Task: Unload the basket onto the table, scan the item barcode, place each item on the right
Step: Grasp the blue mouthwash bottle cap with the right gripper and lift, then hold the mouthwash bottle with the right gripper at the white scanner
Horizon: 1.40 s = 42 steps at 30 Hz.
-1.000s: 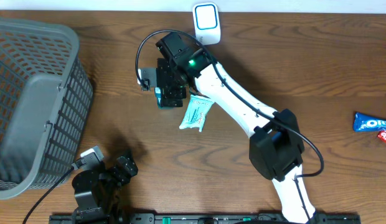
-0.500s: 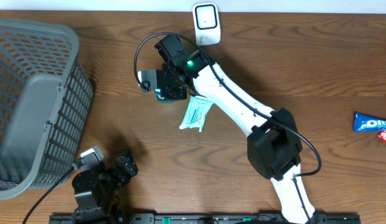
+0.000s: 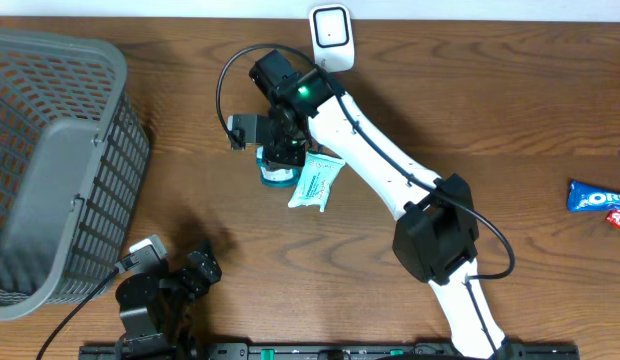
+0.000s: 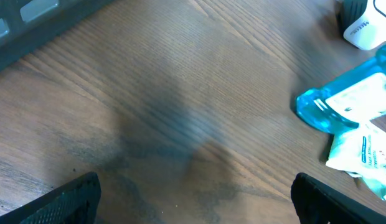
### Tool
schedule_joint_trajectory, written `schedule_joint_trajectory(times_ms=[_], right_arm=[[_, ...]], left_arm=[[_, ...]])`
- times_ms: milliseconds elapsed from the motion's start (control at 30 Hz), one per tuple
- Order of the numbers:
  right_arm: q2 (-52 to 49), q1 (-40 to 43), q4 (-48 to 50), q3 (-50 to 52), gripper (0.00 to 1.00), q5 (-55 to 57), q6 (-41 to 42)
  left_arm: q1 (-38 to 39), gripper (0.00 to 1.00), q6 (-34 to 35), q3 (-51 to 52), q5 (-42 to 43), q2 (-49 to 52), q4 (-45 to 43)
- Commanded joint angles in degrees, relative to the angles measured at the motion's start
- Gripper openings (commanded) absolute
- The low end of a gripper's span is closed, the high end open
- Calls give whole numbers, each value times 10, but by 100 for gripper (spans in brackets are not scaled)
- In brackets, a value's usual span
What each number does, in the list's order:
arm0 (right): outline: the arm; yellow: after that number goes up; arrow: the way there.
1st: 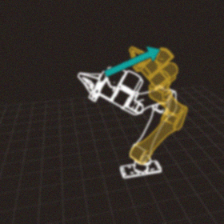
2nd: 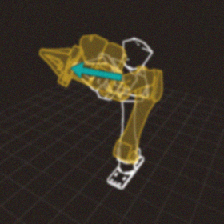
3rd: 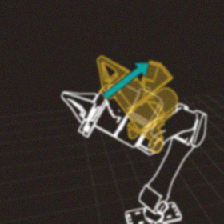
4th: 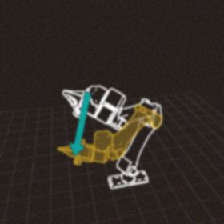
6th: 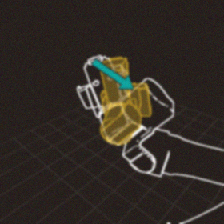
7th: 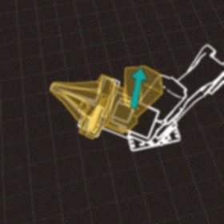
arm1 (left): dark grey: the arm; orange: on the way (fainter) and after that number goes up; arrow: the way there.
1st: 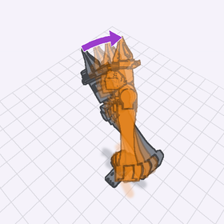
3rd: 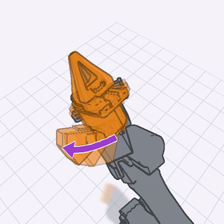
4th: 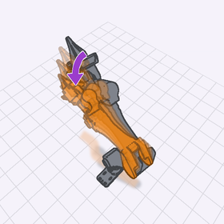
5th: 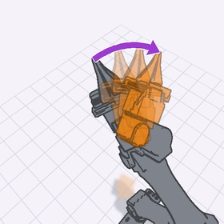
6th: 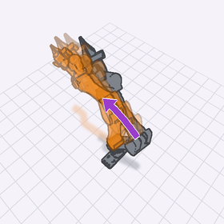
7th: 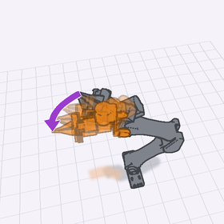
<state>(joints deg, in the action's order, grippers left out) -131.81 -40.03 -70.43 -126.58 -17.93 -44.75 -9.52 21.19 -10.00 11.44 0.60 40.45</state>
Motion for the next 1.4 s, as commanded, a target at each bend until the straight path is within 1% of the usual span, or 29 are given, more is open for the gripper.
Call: schedule_joint_trajectory(times_ms=[0, 133, 233, 333, 467, 600, 733, 800, 1133, 1367], right_arm=[[10, 14, -43, -71, 20, -125, 56], [10, 39, -87, -106, 20, -221, 94], [10, 64, -110, -111, 20, -304, 131], [10, 93, -150, -110, 20, -369, 134], [10, 130, -200, -110, 21, -414, 134], [10, 160, -238, -109, 20, -441, 134], [10, 183, -268, -108, 19, -442, 134], [10, 193, -269, -105, 17, -446, 148], [10, 212, -269, -104, 18, -473, 168], [10, 212, -269, -104, 17, -526, 190]], left_arm=[[3, 98, 1, 3, -2, -3, 11], [3, 98, 1, 3, -2, -3, 11], [3, 98, 1, 3, -2, -3, 11], [3, 98, 1, 3, -2, -3, 11], [3, 98, 1, 3, -2, -3, 11], [3, 98, 1, 3, -2, -3, 11], [3, 98, 1, 3, -2, -3, 11], [3, 98, 1, 3, -2, -3, 11], [3, 98, 1, 3, -2, -3, 11], [3, 98, 1, 3, -2, -3, 11]])
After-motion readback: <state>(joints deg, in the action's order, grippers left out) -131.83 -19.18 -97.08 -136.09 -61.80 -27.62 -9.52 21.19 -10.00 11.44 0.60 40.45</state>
